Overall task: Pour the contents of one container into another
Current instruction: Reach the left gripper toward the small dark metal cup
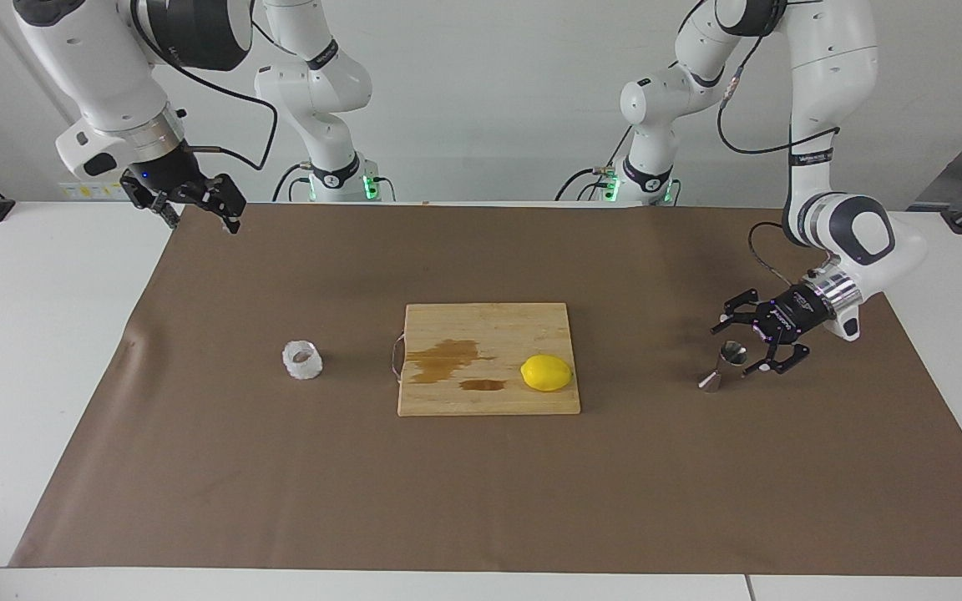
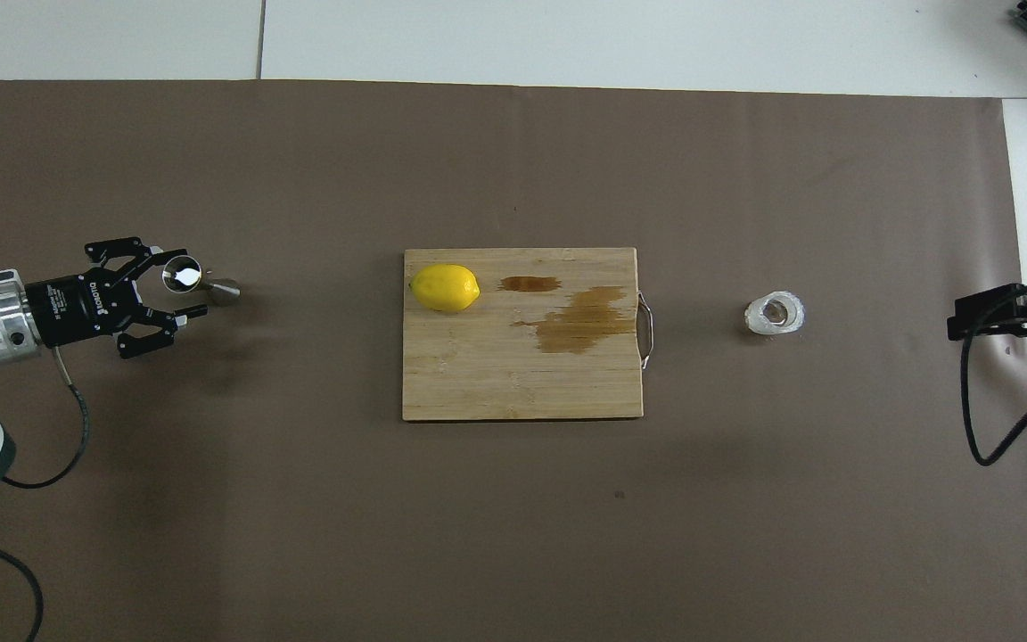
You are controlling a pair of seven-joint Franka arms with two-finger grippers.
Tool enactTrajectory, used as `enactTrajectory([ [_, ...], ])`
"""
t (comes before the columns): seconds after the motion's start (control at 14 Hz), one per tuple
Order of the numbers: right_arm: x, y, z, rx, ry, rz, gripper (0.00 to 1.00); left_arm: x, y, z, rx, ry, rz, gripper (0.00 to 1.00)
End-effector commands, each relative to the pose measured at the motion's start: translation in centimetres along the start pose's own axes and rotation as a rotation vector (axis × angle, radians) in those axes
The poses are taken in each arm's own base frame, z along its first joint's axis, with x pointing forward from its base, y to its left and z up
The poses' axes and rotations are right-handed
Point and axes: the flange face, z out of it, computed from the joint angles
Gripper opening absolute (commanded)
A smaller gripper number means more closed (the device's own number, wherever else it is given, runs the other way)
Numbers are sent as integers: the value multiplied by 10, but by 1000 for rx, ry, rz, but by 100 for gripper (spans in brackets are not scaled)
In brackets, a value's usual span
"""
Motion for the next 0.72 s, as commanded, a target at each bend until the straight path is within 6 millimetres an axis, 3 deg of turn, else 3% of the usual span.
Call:
enactTrajectory([
  [0.0, 0, 2, -2, 18, -8, -3, 100, 0, -7, 0, -25, 3, 4, 78],
  [0.64, -1, 2, -2, 19, -8, -3, 100, 1, -5, -2, -47, 15, -1, 74],
])
